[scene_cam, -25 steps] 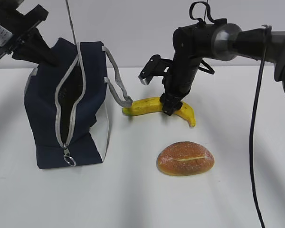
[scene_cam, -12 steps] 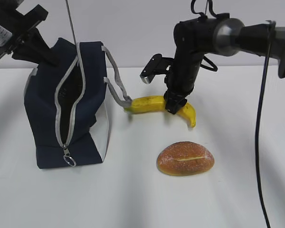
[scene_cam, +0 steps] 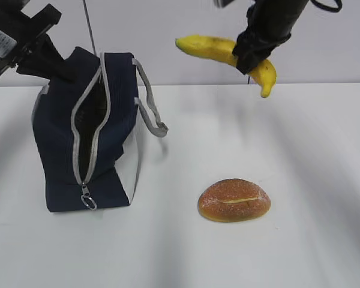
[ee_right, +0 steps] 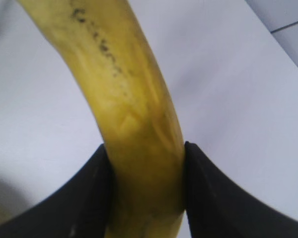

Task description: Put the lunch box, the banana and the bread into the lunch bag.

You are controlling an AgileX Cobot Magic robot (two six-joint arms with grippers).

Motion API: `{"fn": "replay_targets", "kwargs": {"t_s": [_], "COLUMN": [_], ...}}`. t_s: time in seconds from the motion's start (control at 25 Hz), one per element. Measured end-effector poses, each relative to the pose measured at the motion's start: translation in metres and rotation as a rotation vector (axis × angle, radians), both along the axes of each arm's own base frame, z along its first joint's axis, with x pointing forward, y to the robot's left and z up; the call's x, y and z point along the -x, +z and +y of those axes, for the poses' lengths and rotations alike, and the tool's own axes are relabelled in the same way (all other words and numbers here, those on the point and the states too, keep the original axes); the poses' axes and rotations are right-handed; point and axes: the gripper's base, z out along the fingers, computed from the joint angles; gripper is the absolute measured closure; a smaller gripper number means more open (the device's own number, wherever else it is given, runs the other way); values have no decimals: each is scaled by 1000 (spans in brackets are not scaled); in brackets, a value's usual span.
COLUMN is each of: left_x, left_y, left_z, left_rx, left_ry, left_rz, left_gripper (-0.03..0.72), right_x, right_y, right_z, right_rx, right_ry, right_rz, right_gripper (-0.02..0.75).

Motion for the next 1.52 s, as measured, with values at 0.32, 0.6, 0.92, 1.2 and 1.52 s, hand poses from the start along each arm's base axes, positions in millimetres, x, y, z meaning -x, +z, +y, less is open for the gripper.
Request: {"fn": "replay_targets", "kwargs": {"t_s": [0.32, 0.6, 0.92, 1.2, 1.52], "left_x": [-1, -3, -4, -4, -4], "left_y": [2, 4, 4, 4, 4], "left_z": [-2, -3, -3, -4, -4], "left_rx": [34, 68, 74, 76, 82], "left_ry": [17, 51, 65, 67, 67], "left_rz": [-1, 2, -4, -3, -1], "left_gripper": [688, 688, 688, 688, 688], "right_x": [46, 55, 51, 39, 23], "right_y": [69, 81, 47, -17, -55], "right_z": [20, 42, 85, 124, 122], "right_rx": [-448, -757, -797, -744, -652], "right_ry": [-138, -198, -186, -223, -391], "right_rz": [78, 228, 389, 536, 527], "right_gripper": [435, 434, 433, 433, 433]}}
